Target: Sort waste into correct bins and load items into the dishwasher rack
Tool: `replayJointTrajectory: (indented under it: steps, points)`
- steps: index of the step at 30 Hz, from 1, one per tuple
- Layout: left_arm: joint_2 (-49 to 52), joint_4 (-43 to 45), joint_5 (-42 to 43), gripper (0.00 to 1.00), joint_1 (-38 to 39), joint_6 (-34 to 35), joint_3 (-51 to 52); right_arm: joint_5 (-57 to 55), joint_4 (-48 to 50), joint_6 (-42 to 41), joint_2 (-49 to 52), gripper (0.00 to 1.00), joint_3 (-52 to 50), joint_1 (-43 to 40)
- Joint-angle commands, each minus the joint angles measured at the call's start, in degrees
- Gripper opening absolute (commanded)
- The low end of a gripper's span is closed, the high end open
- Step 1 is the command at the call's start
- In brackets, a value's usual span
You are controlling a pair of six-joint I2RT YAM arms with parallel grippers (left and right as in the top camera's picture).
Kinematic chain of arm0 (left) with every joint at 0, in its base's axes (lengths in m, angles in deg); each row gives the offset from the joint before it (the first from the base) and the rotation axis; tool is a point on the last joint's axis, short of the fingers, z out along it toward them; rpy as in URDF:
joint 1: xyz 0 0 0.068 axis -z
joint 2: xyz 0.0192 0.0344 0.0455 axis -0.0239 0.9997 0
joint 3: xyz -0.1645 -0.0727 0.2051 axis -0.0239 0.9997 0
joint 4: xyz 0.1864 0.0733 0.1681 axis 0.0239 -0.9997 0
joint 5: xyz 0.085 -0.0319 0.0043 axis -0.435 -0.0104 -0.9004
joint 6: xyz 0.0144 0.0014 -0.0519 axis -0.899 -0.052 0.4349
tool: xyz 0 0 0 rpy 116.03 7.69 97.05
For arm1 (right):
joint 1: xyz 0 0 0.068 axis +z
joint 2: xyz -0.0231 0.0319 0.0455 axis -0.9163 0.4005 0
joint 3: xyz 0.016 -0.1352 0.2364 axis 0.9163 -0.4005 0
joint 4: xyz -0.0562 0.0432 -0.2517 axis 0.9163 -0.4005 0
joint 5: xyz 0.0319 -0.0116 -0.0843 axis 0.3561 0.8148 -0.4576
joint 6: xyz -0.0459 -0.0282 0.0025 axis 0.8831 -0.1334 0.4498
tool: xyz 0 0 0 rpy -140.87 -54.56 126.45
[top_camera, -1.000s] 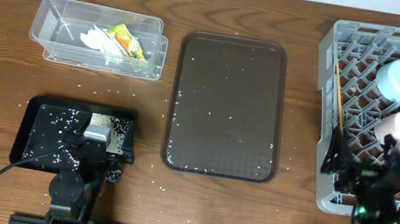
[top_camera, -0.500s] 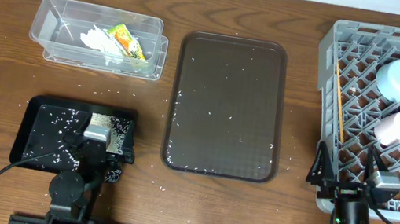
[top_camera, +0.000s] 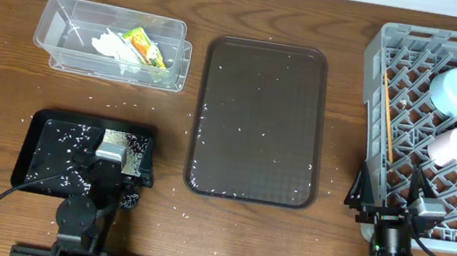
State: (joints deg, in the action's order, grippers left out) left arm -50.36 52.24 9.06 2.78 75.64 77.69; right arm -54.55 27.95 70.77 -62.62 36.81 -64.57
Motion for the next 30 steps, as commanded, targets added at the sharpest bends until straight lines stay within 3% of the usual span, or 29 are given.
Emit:
replayJointTrajectory:
  steps: [1, 15, 30]
  points:
    - [-0.39, -1.77, 0.57, 0.94, 0.24, -0.81, 1.09, -2.69, 0.07, -0.57, -0.68, 0.99, -0.20, 1.01]
    - [-0.39, -1.77, 0.57, 0.94, 0.24, -0.81, 1.09, -8.17, -14.67, 0.28, -0.68, 0.99, -0.20, 2.12]
    - [-0.39, -1.77, 0.57, 0.94, 0.24, -0.81, 1.09, -7.82, -14.67, 0.85, -0.68, 0.99, -0.20, 2.12]
